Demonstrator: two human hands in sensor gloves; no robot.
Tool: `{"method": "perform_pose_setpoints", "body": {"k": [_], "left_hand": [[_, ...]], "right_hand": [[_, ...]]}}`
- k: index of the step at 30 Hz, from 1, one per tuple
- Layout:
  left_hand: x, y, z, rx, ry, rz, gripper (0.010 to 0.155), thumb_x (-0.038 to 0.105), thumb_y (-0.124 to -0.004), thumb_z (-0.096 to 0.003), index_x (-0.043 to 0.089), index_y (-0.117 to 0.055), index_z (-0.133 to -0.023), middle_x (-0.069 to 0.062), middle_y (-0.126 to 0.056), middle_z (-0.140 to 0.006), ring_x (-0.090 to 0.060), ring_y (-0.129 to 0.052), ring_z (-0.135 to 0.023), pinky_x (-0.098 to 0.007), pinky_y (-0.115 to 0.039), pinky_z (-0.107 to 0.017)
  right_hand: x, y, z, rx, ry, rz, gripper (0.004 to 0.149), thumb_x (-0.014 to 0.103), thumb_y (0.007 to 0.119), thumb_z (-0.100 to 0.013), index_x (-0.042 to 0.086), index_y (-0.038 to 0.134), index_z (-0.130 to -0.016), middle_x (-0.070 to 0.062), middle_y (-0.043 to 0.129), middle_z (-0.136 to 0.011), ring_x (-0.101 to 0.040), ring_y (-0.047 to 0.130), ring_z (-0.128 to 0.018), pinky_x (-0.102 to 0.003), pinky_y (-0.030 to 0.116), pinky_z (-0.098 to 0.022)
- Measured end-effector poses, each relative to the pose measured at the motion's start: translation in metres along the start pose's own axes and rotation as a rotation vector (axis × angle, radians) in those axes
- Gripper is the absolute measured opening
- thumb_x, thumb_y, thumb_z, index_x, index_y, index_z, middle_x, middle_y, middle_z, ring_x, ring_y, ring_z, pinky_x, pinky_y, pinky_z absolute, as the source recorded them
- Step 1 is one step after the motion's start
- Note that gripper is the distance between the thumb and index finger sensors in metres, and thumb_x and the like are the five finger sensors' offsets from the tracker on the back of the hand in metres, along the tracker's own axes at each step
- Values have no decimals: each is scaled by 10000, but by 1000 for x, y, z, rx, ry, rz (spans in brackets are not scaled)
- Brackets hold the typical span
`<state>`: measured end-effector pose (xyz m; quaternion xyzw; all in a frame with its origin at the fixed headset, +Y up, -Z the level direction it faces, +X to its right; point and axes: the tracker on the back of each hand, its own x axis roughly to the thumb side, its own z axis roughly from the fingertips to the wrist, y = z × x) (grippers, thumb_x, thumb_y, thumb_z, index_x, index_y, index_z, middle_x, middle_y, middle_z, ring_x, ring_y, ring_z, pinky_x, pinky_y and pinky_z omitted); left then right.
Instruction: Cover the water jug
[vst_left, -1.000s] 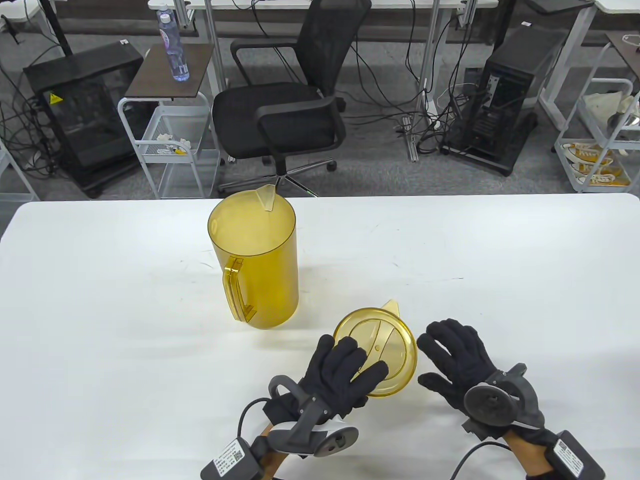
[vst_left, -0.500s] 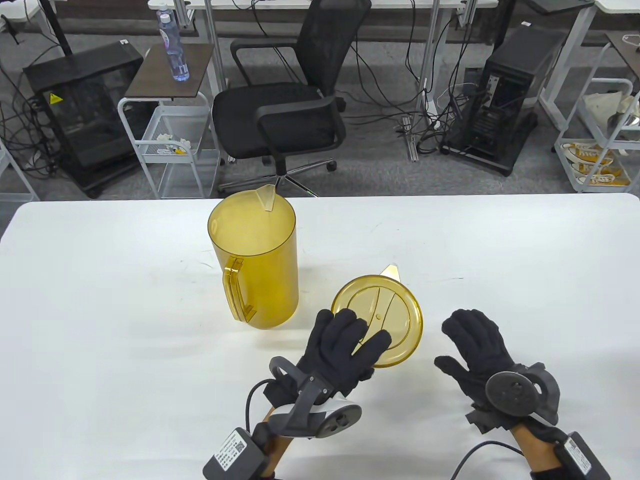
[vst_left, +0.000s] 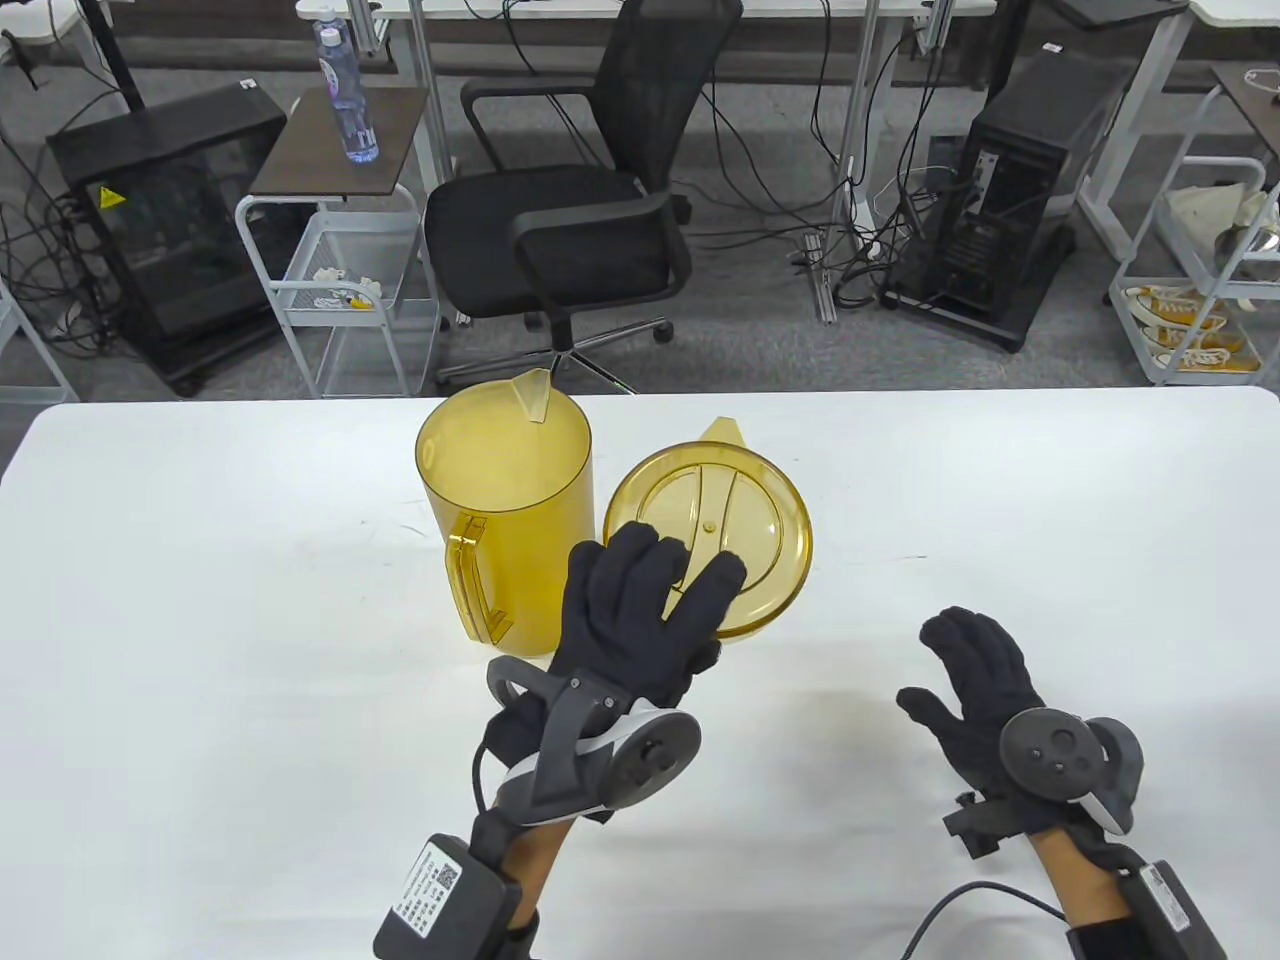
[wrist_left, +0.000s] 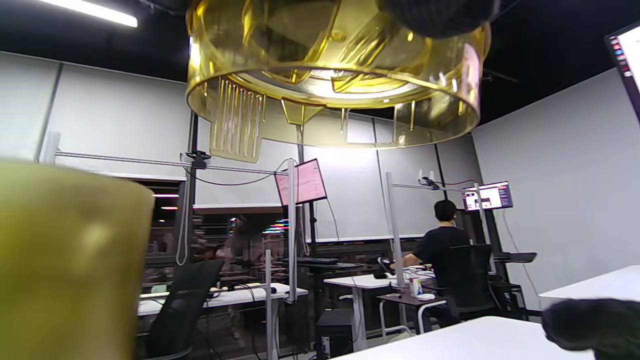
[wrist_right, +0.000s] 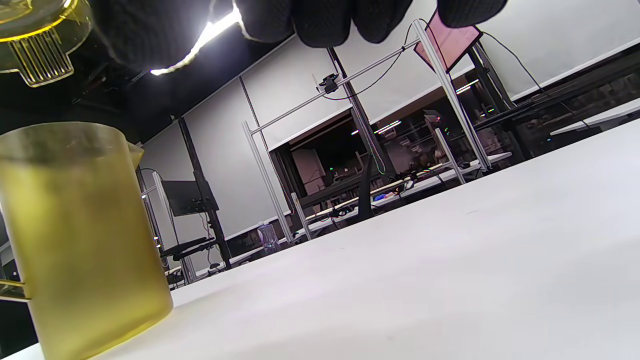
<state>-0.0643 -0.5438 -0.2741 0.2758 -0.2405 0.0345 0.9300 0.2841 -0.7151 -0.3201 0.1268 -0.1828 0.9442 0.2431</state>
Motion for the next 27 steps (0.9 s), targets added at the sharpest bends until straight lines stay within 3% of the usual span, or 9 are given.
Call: {"method": "perform_pose_setpoints", "body": {"k": [13,27], "left_hand": [[-17,57,-33,12,152,-43,679,407,-671,-520,402,-437,-1158,-110,-450,-1228,-360,-306,-1161,-687,-456,-829],[-64,84,-64,9,413,-18,660,393,-687,-524,416,-478,-1149,-93,-468,-1240,-363,-341,-1169,-680,-508,-824]], "right_hand": [[-11,-1,-2,-6,48,-1,726,523,743,-493,248,454,-1100,-109,474,-1182,-411,488,-1070,-648,516,-745],[-16,-4,-3,-15,69,2,721,521,742,-494,246,460,-1097,-109,478,-1180,-410,495,-1068,-647,519,-744]]}}
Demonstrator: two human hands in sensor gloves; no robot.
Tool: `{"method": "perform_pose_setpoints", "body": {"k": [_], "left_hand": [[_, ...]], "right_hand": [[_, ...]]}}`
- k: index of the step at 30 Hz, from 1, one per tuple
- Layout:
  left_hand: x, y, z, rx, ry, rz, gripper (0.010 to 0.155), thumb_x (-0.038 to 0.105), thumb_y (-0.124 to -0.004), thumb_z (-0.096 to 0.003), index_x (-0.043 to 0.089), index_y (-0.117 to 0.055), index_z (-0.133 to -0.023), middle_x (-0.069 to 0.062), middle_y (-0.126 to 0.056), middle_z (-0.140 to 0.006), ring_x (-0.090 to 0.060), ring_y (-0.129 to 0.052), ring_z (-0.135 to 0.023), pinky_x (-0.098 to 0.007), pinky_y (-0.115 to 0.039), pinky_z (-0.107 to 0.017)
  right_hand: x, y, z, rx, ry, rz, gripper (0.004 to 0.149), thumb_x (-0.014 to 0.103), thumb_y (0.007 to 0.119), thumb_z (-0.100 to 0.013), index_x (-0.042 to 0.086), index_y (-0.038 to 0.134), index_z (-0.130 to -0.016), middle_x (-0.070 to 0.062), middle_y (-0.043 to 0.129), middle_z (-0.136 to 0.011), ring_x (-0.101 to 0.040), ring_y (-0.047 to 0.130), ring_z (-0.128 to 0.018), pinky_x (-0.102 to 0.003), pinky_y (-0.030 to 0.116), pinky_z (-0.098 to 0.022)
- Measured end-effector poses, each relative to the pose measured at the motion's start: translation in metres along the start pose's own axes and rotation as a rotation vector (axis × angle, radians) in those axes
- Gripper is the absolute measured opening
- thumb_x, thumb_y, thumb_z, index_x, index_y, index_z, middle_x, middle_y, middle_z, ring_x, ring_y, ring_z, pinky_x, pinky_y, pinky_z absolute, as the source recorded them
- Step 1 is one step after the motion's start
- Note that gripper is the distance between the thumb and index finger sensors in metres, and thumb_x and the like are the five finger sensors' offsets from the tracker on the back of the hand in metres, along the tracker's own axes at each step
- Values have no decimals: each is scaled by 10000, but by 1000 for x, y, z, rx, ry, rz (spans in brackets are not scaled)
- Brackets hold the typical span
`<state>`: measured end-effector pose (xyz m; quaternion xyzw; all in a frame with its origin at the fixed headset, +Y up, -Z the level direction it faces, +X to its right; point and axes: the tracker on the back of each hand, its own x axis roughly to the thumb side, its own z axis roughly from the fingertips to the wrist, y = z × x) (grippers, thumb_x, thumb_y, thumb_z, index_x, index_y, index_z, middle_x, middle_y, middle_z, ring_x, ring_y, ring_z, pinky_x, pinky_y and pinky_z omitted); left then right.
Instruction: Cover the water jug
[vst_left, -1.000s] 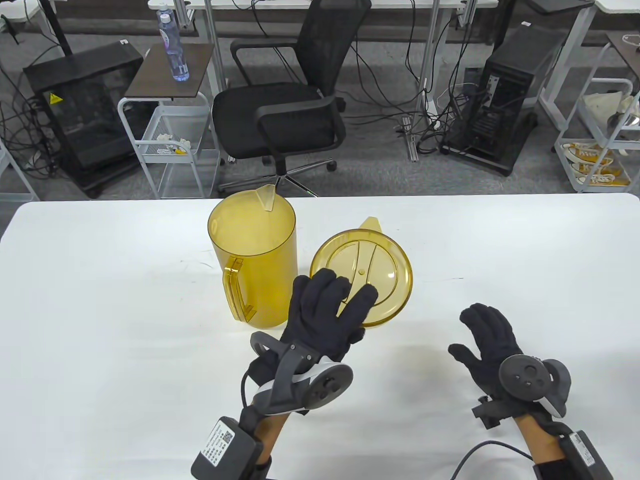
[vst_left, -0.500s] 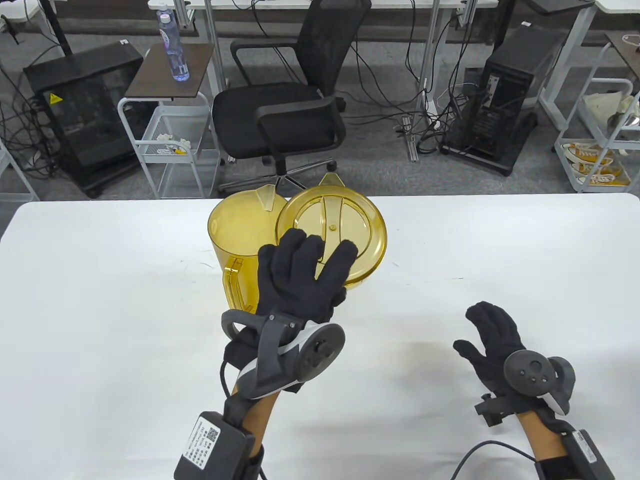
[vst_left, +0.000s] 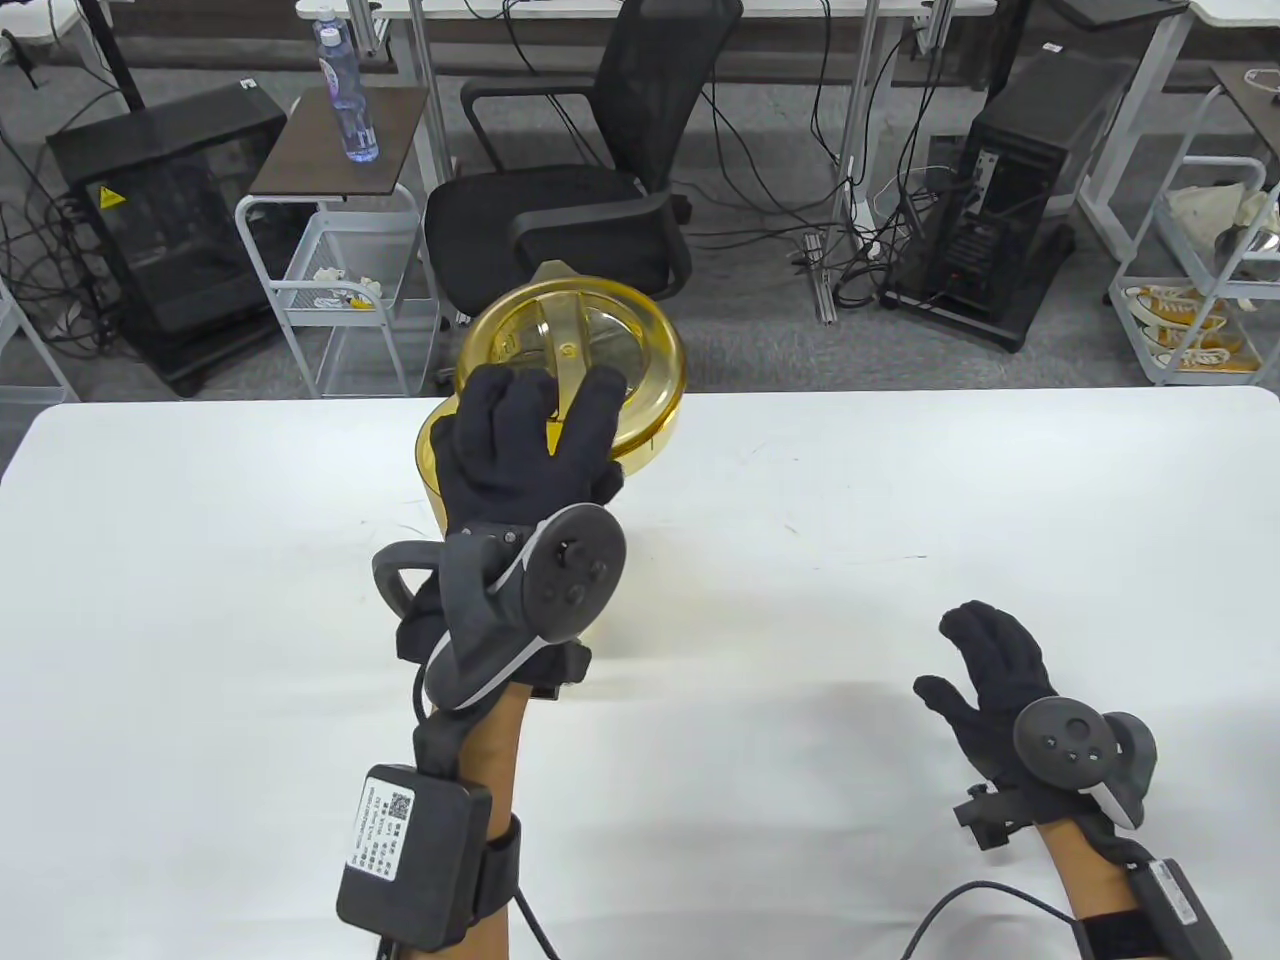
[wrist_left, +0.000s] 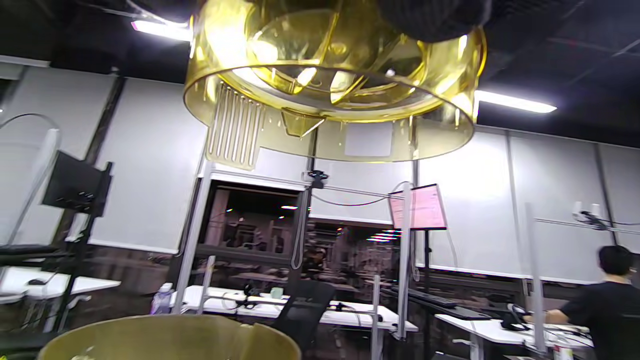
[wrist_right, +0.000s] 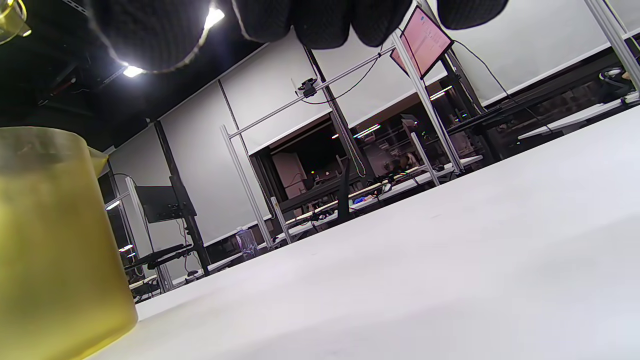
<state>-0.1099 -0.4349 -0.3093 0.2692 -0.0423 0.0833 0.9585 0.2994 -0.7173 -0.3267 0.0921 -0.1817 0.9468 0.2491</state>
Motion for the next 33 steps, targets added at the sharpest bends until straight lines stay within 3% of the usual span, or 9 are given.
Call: {"method": "perform_pose_setpoints", "body": {"k": [17,33], "left_hand": [[-39,-60,-20,-123,162,-16,655,369,-699,-521,381,-502,-1146,-108,-513,-1233,-374,-428,-1152,-633,-630,-789],[-38,-89,-23,-181,195,-122,656,332,-730,-514,375,-525,-1136,-98,-547,-1228,-368,-474,-1143,-595,-677,-773]], "right_hand": [[-1,1,0,7,-6,-3,714,520,740,-496,251,466,-1098,-106,485,-1180,-406,499,-1070,-645,521,-746],[-2,0,0,1,-10,-12,711,521,738,-498,251,468,-1098,-105,483,-1182,-404,500,-1072,-647,520,-746]]}}
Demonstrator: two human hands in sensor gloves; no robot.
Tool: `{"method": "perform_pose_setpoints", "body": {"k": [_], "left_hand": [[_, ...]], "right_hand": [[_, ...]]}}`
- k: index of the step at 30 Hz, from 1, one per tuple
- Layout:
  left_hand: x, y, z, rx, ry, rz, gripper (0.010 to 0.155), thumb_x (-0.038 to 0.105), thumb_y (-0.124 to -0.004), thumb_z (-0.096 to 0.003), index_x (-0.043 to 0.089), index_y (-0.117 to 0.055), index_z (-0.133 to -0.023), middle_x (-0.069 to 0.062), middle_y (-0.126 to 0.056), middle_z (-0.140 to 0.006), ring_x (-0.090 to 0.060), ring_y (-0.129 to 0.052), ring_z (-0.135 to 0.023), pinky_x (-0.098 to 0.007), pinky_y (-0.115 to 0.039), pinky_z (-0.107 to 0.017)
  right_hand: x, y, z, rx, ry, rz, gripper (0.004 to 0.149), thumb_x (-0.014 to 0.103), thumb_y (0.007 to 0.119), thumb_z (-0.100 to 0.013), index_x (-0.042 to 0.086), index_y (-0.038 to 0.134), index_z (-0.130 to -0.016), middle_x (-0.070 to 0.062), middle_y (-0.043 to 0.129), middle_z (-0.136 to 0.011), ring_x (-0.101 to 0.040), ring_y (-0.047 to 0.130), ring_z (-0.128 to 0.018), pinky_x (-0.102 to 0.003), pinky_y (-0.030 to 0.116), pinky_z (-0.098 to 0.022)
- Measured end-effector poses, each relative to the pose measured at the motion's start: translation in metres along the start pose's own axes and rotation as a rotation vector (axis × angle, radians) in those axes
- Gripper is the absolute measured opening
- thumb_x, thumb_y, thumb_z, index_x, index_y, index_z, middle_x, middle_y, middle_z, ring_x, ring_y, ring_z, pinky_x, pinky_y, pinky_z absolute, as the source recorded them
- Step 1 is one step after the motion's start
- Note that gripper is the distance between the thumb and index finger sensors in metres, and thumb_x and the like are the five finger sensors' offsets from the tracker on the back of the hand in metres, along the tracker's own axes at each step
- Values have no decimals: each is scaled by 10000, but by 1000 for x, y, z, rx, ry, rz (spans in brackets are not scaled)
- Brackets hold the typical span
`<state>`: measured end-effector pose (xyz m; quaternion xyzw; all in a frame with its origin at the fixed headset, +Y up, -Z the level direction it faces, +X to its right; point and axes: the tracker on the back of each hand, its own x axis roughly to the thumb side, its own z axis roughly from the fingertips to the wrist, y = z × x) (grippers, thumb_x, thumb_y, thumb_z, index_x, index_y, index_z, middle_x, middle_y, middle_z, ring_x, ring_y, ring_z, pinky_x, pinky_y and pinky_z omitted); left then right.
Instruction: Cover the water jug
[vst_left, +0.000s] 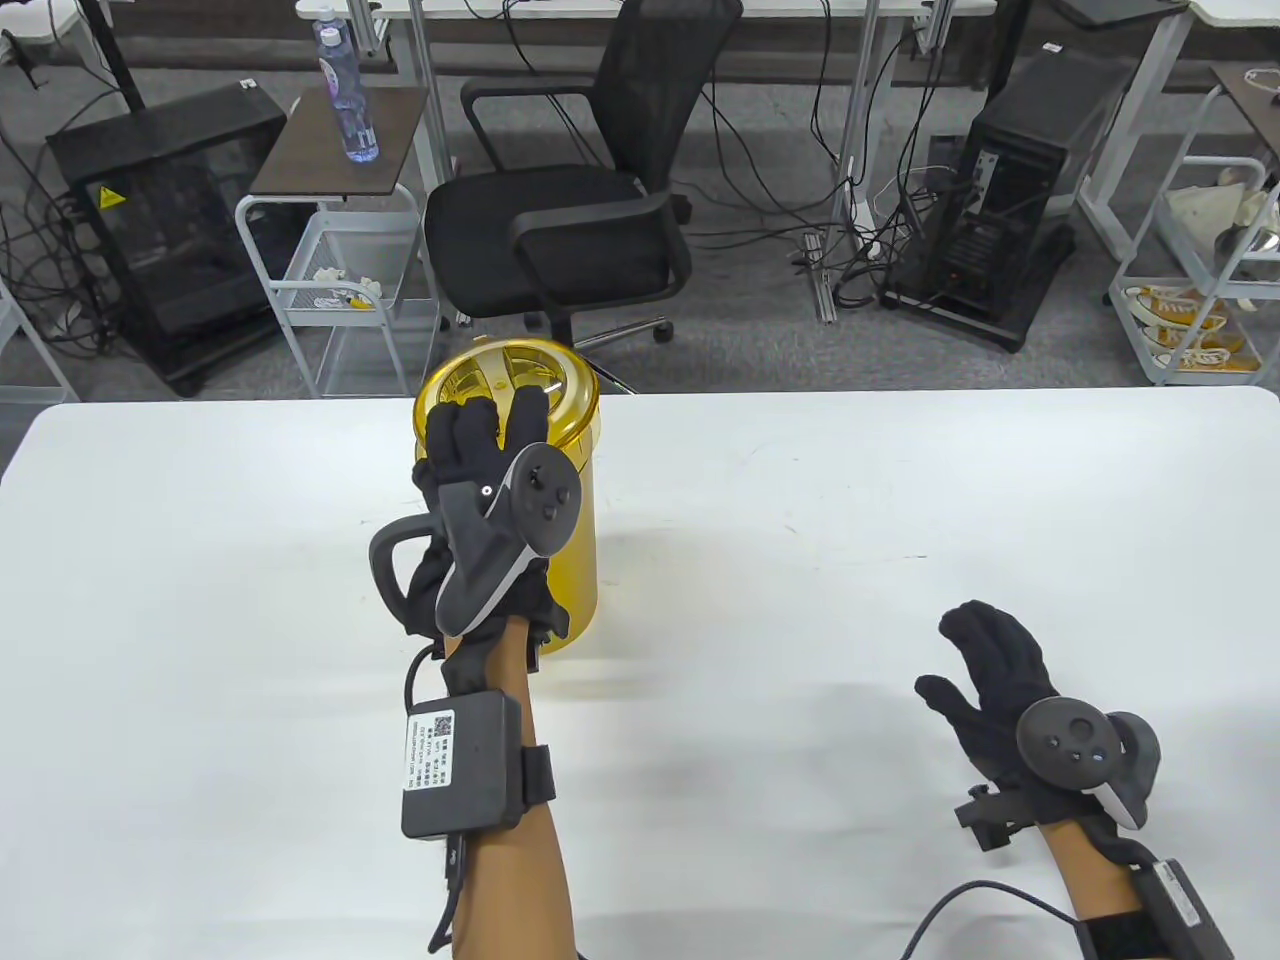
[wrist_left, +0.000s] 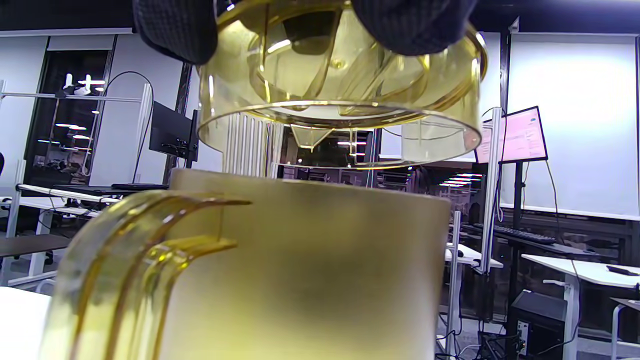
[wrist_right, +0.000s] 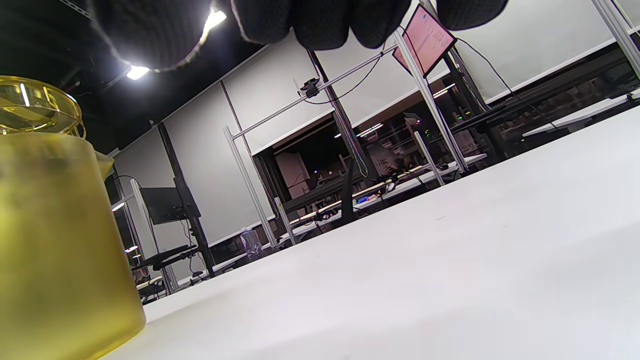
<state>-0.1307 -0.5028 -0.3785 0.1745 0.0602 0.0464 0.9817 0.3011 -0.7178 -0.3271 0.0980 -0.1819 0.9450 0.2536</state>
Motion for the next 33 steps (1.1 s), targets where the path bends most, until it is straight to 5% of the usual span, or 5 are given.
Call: {"method": "perform_pose_setpoints", "body": {"k": [33], "left_hand": [[-1,-33,-1,-55,10,-94,654,343,-721,-524,375,-502,-1140,-105,-509,-1230,-372,-443,-1146,-598,-655,-781]], "right_hand": [[0,-1,0,3,-5,-15,698,520,735,-500,258,481,-1095,-103,489,-1183,-402,507,-1072,-645,521,-748]]}}
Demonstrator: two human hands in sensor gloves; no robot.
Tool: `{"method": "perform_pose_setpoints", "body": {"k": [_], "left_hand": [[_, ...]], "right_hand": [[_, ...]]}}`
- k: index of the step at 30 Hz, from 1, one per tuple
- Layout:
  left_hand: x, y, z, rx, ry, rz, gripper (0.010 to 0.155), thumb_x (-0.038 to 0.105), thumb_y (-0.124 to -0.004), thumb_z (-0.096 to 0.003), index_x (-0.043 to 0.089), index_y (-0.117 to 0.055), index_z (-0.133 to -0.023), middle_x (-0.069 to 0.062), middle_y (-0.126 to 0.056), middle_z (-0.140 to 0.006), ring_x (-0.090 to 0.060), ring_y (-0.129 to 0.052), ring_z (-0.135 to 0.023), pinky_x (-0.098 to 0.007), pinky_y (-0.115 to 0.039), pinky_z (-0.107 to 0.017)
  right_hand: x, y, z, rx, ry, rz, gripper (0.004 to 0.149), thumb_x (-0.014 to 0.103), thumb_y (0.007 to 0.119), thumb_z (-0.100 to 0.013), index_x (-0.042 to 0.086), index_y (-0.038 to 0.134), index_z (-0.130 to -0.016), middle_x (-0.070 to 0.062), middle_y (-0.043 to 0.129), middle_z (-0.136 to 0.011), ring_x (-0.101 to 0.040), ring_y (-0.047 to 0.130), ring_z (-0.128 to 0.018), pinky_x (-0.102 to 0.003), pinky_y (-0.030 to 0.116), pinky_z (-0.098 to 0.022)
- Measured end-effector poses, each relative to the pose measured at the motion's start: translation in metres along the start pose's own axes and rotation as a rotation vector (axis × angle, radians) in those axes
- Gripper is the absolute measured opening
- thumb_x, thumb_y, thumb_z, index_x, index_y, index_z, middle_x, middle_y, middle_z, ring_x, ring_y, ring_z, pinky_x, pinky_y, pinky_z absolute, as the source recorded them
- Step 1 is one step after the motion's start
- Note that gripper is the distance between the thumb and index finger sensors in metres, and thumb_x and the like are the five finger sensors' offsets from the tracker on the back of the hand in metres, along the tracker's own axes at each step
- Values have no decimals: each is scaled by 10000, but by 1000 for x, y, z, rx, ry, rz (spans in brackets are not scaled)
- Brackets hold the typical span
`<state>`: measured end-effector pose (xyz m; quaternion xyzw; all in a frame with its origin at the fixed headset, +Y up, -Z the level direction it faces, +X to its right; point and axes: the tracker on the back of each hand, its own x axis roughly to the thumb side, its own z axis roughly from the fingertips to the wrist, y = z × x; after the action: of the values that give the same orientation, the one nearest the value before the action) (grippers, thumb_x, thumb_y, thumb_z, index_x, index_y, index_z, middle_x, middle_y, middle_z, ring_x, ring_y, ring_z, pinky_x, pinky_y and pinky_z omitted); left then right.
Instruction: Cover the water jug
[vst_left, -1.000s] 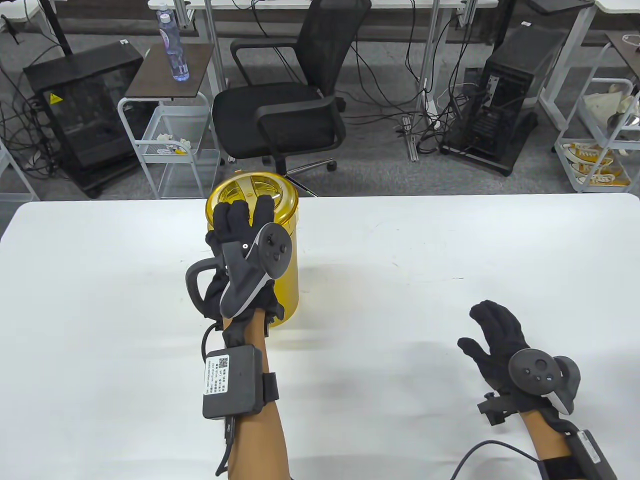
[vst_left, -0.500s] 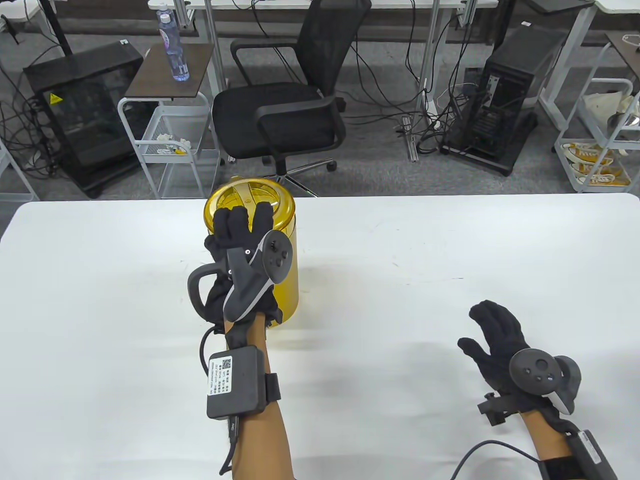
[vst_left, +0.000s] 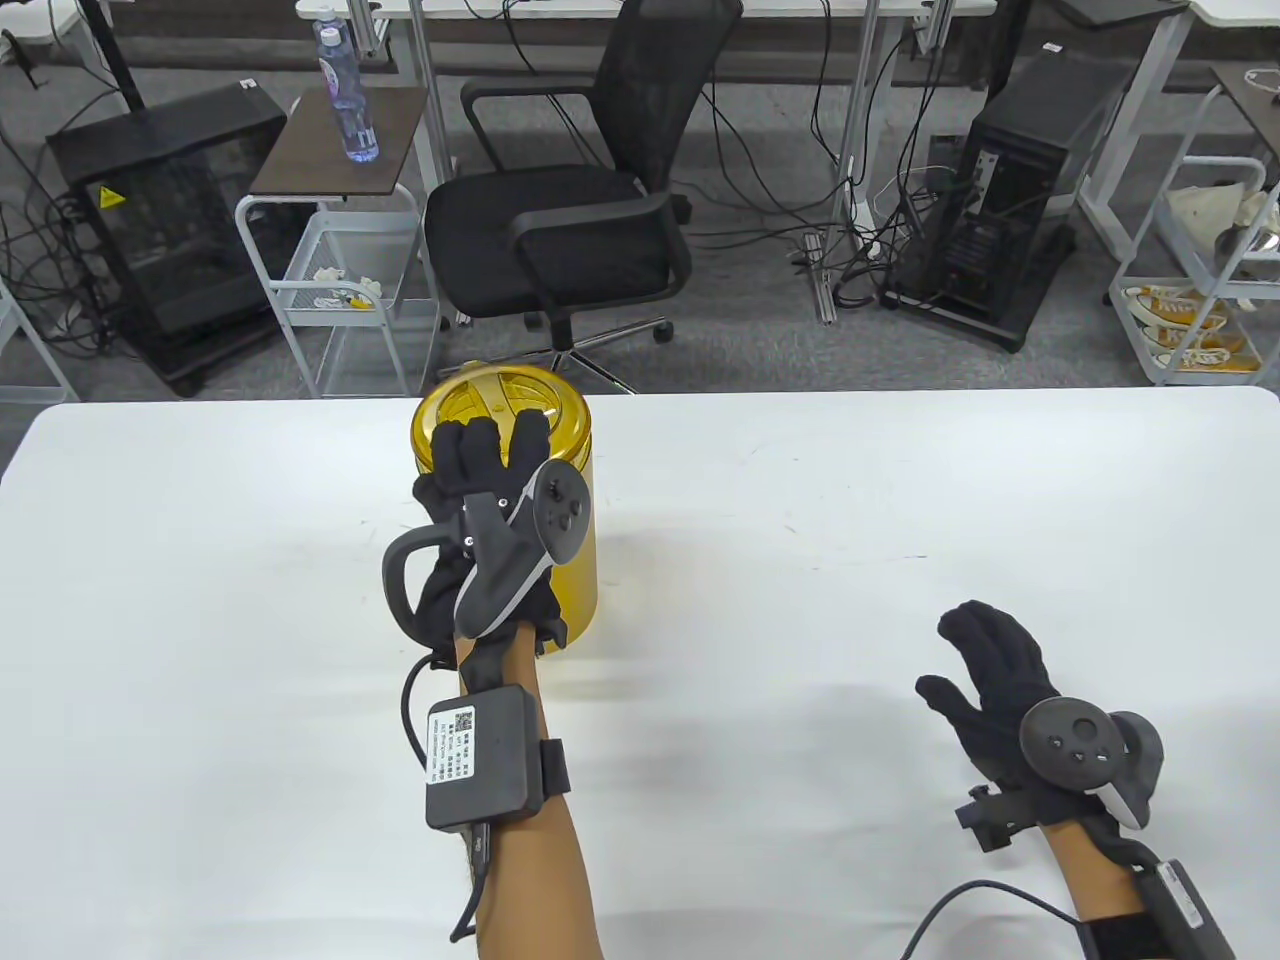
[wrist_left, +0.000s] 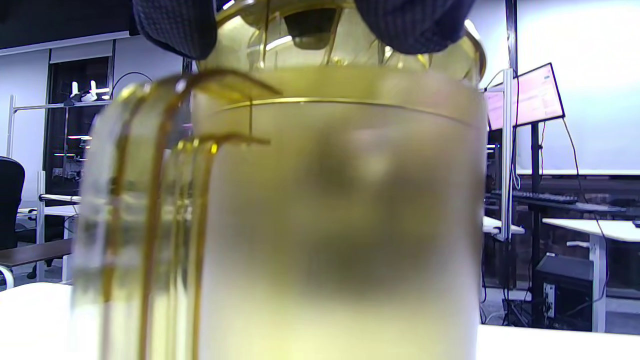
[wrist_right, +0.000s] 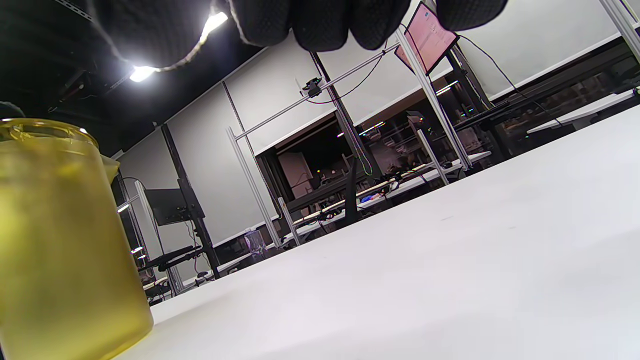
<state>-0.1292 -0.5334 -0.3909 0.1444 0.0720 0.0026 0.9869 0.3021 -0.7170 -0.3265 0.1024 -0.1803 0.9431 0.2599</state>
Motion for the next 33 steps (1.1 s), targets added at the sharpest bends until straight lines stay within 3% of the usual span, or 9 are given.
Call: {"method": "perform_pose_setpoints", "body": {"k": [4,9,12,22,28,33], "left_hand": [[-1,-4,1,6,-2,-1,653,355,-711,-531,370,-489,-1145,-107,-502,-1234,-377,-446,-1147,-595,-657,-782],[2,-3,0,-89,-7,-87,643,385,-698,-531,376,-503,-1144,-102,-469,-1262,-376,-436,-1160,-616,-619,-792],[4,-1,0,-84,-8,-91,640,390,-707,-535,360,-515,-1145,-97,-466,-1263,-374,-423,-1163,-624,-595,-797],[25,12,17,50,-108,-101,612,376,-705,-555,318,-544,-1143,-70,-496,-1257,-359,-387,-1173,-651,-441,-818],[44,17,34,117,-225,-97,608,388,-706,-556,319,-554,-1140,-58,-513,-1256,-359,-381,-1178,-693,-434,-811],[60,10,50,175,-337,-119,605,398,-708,-553,310,-568,-1134,-51,-553,-1239,-349,-410,-1173,-661,-437,-825]], "right_hand": [[0,0,0,0,0,-5,695,520,733,-502,259,483,-1095,-100,492,-1183,-400,508,-1073,-646,521,-748],[0,-1,0,-1,-5,-7,692,519,733,-501,260,485,-1094,-98,494,-1183,-397,510,-1074,-645,521,-749],[0,-1,0,-3,-5,-8,691,519,733,-502,260,487,-1093,-97,496,-1182,-397,512,-1073,-645,521,-749],[0,-1,0,-1,-4,-7,692,520,733,-501,260,487,-1093,-96,498,-1182,-397,514,-1073,-646,521,-748],[0,-1,0,1,-3,-3,690,518,734,-502,260,489,-1093,-97,498,-1181,-396,514,-1073,-646,522,-748],[0,-1,0,3,-1,-1,692,519,734,-501,260,487,-1094,-97,498,-1182,-396,514,-1073,-645,521,-749]]}}
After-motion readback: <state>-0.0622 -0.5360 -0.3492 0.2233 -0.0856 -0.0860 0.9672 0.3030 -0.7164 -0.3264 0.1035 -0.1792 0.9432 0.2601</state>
